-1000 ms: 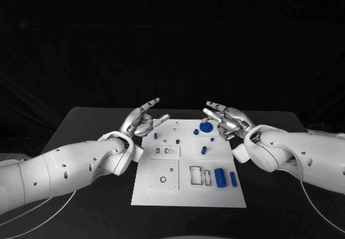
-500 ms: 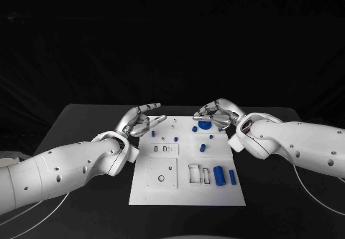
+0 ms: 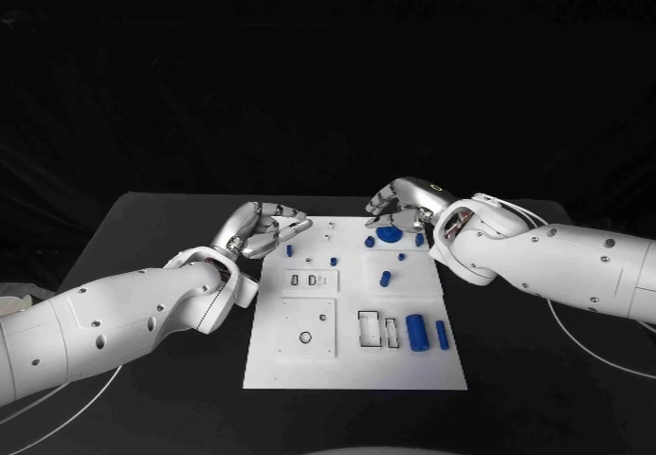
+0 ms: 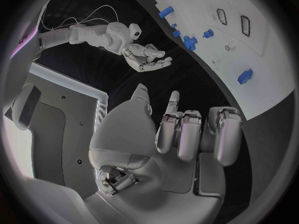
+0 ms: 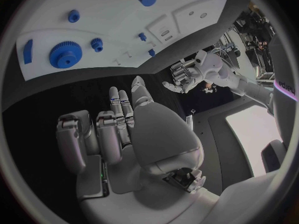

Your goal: Assemble the parts on the task board

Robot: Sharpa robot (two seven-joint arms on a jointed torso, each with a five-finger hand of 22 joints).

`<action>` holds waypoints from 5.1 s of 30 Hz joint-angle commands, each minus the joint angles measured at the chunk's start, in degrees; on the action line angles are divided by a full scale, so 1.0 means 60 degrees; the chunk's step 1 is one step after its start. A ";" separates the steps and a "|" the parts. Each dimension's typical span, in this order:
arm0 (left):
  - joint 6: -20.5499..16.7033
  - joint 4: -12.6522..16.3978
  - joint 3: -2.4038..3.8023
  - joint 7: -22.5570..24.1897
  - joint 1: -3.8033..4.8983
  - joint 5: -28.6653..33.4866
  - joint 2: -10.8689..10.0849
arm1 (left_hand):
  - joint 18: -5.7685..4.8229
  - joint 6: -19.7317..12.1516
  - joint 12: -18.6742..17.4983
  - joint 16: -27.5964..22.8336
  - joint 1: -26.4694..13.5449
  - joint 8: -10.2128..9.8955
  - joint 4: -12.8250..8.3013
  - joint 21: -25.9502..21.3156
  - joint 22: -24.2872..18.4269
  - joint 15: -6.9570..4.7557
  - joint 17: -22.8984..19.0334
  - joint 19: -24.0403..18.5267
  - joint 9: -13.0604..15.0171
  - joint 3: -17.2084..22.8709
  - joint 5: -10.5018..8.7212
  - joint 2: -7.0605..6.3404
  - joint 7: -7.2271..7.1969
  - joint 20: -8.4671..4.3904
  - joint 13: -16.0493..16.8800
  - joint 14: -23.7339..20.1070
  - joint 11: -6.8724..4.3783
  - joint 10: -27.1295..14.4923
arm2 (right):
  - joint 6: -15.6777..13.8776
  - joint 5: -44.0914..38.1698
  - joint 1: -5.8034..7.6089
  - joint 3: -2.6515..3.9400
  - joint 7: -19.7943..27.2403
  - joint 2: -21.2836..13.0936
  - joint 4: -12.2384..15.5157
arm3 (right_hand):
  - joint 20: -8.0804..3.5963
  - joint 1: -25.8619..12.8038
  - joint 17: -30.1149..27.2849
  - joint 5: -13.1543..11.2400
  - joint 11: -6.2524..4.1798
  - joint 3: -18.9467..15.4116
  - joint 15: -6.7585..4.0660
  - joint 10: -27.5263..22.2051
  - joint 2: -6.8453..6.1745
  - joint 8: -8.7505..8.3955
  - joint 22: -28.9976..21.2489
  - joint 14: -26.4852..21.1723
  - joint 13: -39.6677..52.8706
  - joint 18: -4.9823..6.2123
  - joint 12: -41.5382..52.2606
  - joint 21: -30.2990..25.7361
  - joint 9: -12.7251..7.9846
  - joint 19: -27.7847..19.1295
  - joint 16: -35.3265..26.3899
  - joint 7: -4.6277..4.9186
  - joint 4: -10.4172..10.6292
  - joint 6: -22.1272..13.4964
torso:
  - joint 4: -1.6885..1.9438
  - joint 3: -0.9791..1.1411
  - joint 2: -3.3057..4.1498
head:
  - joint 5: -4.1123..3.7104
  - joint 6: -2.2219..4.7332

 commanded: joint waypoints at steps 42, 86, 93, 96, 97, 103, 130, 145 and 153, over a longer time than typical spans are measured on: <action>0.0082 0.0120 0.0006 -0.0178 0.0106 -0.0373 -0.0133 | -0.0028 0.0042 0.0024 0.0024 0.0302 -0.0142 0.0004 -0.0024 0.1993 -0.0115 0.2512 0.0209 0.0014 -0.0146 0.0104 0.0125 -0.0017 -0.0090 0.2512 0.0996 -0.0095 0.0994 | 0.2755 -0.2228 -0.0281 0.0039 -0.2025 0.1251 -0.1375 | -0.0153 0.0128 0.2512 -0.0045 -0.0157 0.0132 -0.0203 -0.0040 0.0053 -0.0521 0.2513 0.1012 0.0021 -0.0131 -0.0805 0.0041 -0.0232 0.0999 0.0038 -0.0107 -0.0043 -0.0293 | 0.0026 -0.0028 0.0032 | 0.0064 -0.0186; 0.0145 0.0069 0.0005 -0.0143 0.0104 -0.0374 -0.0118 | -0.0024 0.0058 0.0024 0.0024 0.0304 -0.0151 0.0010 -0.0030 0.1982 -0.0122 0.2512 0.0191 0.0018 -0.0157 0.0111 0.0189 -0.0024 -0.0096 0.2512 0.0996 -0.0101 0.0994 | 0.3292 -0.2249 -0.0435 0.0038 -0.2364 0.1703 -0.1835 | -0.0346 0.0283 0.2512 -0.0034 -0.0333 0.0440 -0.0363 0.0706 0.0357 -0.0692 0.2513 0.1012 0.0018 -0.0131 -0.0997 0.0041 -0.0306 0.0999 0.0038 -0.0267 -0.0025 -0.0300 | 0.0024 -0.0021 0.0031 | 0.0037 -0.0194; 0.0142 0.0072 0.0005 -0.0138 0.0104 -0.0374 -0.0121 | -0.0024 0.0058 0.0024 0.0024 0.0304 -0.0151 0.0010 -0.0030 0.1982 -0.0122 0.2512 0.0191 0.0018 -0.0157 0.0111 0.0189 -0.0024 -0.0096 0.2512 0.0996 -0.0101 0.0994 | 0.3288 -0.2241 -0.0441 0.0038 -0.2345 0.1699 -0.1850 | -0.0488 0.0373 0.2512 -0.0032 -0.0506 0.0607 -0.0569 0.1052 0.0515 -0.0554 0.2513 0.1012 0.0005 -0.0131 -0.1057 0.0041 -0.0246 0.0999 0.0038 -0.0412 -0.0010 0.0051 | 0.0039 -0.0019 0.0033 | 0.0058 -0.0191; 0.0149 0.0068 0.0005 -0.0134 0.0104 -0.0374 -0.0118 | -0.0024 0.0063 0.0024 0.0024 0.0313 -0.0154 0.0008 -0.0031 0.1982 -0.0124 0.2512 0.0189 0.0019 -0.0159 0.0113 0.0212 -0.0025 -0.0098 0.2512 0.0996 -0.0103 0.0994 | 0.3241 -0.2215 -0.0443 0.0038 -0.2297 0.1688 -0.1847 | -0.0594 0.0416 0.2512 -0.0032 -0.0618 0.0693 -0.0678 0.1277 0.0581 -0.0427 0.2513 0.1012 0.0007 -0.0131 -0.1078 0.0041 -0.0191 0.0999 0.0038 -0.0524 -0.0002 0.0371 | 0.0037 -0.0018 0.0030 | 0.0054 -0.0177; 0.0148 0.0069 0.0005 -0.0131 0.0104 -0.0374 -0.0117 | -0.0024 0.0063 0.0024 0.0024 0.0313 -0.0154 0.0008 -0.0031 0.1982 -0.0124 0.2512 0.0189 0.0019 -0.0159 0.0113 0.0212 -0.0025 -0.0098 0.2512 0.0996 -0.0103 0.0994 | 0.3214 -0.2197 -0.0444 0.0038 -0.2281 0.1681 -0.1843 | -0.0624 0.0430 0.2512 -0.0033 -0.0647 0.0715 -0.0707 0.1351 0.0590 -0.0400 0.2513 0.1012 0.0007 -0.0131 -0.1082 0.0041 -0.0178 0.0999 0.0038 -0.0549 -0.0003 0.0448 | 0.0039 -0.0022 0.0033 | 0.0072 -0.0203; 0.0141 0.0068 0.0005 -0.0118 0.0104 -0.0374 -0.0102 | -0.0024 0.0063 0.0024 0.0024 0.0313 -0.0154 0.0008 -0.0031 0.1982 -0.0124 0.2512 0.0189 0.0019 -0.0159 0.0113 0.0212 -0.0025 -0.0098 0.2512 0.0996 -0.0103 0.0994 | 0.2781 -0.2000 -0.0446 0.0038 -0.2123 0.1616 -0.1806 | -0.0766 0.0477 0.2512 -0.0033 -0.0753 0.0810 -0.0829 0.1758 0.0579 -0.0284 0.2513 0.1012 0.0002 -0.0131 -0.1135 0.0041 -0.0119 0.0999 0.0038 -0.0651 0.0001 0.0825 | 0.0043 -0.0027 0.0032 | 0.0137 -0.0211; 0.0087 0.0143 0.0007 -0.0109 0.0106 -0.0374 -0.0203 | -0.0022 0.0070 0.0024 0.0024 0.0325 -0.0159 0.0007 -0.0035 0.1976 -0.0128 0.2512 0.0180 0.0021 -0.0163 0.0115 0.0244 -0.0028 -0.0102 0.2512 0.0996 -0.0105 0.0994 | -0.0391 -0.1468 -0.0448 0.0144 -0.0853 0.1935 -0.2045 | -0.0805 0.0470 0.2512 -0.0033 -0.0684 0.0860 -0.0794 0.2007 0.0394 -0.0362 0.2513 0.1012 -0.0009 -0.0131 -0.1448 0.0041 -0.0125 0.0999 0.0038 -0.0589 0.0065 0.0979 | 0.0031 -0.0024 0.0045 | 0.0188 -0.0155; 0.0088 0.0175 0.0010 -0.0110 0.0140 -0.0375 -0.0181 | -0.0022 0.0078 0.0024 0.0024 0.0330 -0.0162 0.0008 -0.0035 0.1977 -0.0130 0.2512 0.0181 0.0023 -0.0167 0.0116 0.0273 -0.0031 -0.0104 0.2512 0.0996 -0.0108 0.0994 | -0.0586 -0.1330 -0.0451 0.0210 -0.0409 0.2809 -0.3140 | -0.0689 0.0490 0.2512 -0.0033 -0.0595 0.0908 -0.0638 0.1869 0.0314 -0.0516 0.2513 0.1012 -0.0014 -0.0131 -0.1612 0.0041 -0.0180 0.0999 0.0038 -0.0548 0.0113 0.0877 | 0.0073 -0.0023 0.0092 | 0.0329 -0.0226; 0.0072 0.0182 0.0011 -0.0102 0.0179 -0.0376 -0.0173 | -0.0021 0.0073 0.0024 0.0024 0.0335 -0.0170 0.0008 -0.0037 0.1975 -0.0132 0.2512 0.0177 0.0022 -0.0168 0.0117 0.0294 -0.0031 -0.0106 0.2512 0.0996 -0.0108 0.0994 | -0.0194 -0.1339 -0.0453 0.0214 -0.0490 0.3149 -0.3573 | -0.0663 0.0494 0.2512 -0.0033 -0.0570 0.0924 -0.0615 0.1801 0.0301 -0.0546 0.2513 0.1012 -0.0016 -0.0131 -0.1621 0.0041 -0.0191 0.0999 0.0038 -0.0535 0.0130 0.0866 | 0.0091 -0.0046 0.0125 | 0.0320 -0.0238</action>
